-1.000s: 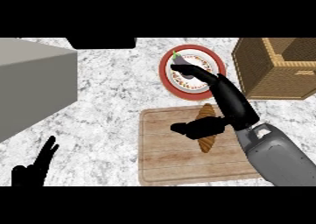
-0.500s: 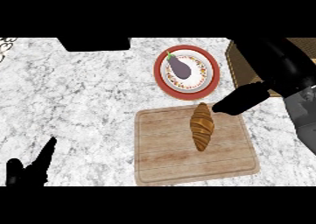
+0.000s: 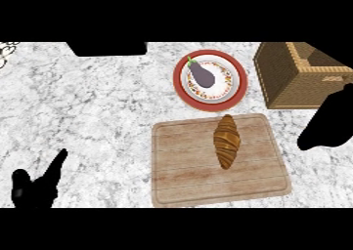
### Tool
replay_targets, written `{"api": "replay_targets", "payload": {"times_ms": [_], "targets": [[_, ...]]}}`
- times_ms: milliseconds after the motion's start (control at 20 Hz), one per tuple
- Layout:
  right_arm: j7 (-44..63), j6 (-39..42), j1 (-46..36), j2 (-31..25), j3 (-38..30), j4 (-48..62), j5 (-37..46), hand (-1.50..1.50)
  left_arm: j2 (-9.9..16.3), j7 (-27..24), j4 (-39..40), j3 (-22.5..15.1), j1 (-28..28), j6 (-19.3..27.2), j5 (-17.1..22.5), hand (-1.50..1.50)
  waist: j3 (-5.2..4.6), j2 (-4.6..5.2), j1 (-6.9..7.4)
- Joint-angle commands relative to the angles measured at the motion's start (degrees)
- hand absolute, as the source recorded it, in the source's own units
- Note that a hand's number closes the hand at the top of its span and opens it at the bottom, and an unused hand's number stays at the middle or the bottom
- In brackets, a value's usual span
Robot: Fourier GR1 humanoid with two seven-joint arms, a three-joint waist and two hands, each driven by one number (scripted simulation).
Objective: Pick the croissant from the cutting board and place it in the basket
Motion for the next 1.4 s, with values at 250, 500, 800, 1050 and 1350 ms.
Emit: {"api": "replay_targets", "payload": {"times_ms": [250, 500, 800, 1050, 1350], "targets": [[8.7, 5.5, -0.7, -4.2, -1.2, -2.9, -9.9, -1.50, -4.3, 1.8, 6.9, -1.5, -5.6, 0.0, -1.3, 0.00, -0.88, 0.77, 0.39], [8.2, 3.3, 1.7, -2.2, 1.1, -3.0, -7.4, -1.50, -2.4, 0.7, 9.4, 0.8, -5.7, -3.6, 0.0, 0.00, -0.91, 1.01, 1.04], [4.9, -3.1, 11.8, 1.9, 2.6, -9.5, 1.9, -1.50, -5.3, -0.3, 8.9, -1.1, -4.6, -2.0, -2.6, 0.00, -0.80, 0.93, 0.79], [3.7, -4.3, 12.8, 8.0, 4.6, -6.1, 9.9, -1.50, -3.9, 1.7, 7.5, 1.0, -5.7, -4.1, -1.2, 0.00, -0.80, 1.05, 1.61], [0.3, -2.7, 17.2, 10.5, 7.5, -2.5, 17.5, -1.50, -5.7, -0.4, 9.4, 0.8, -5.8, -4.5, -2.4, 0.00, -0.82, 1.15, 1.76]]}}
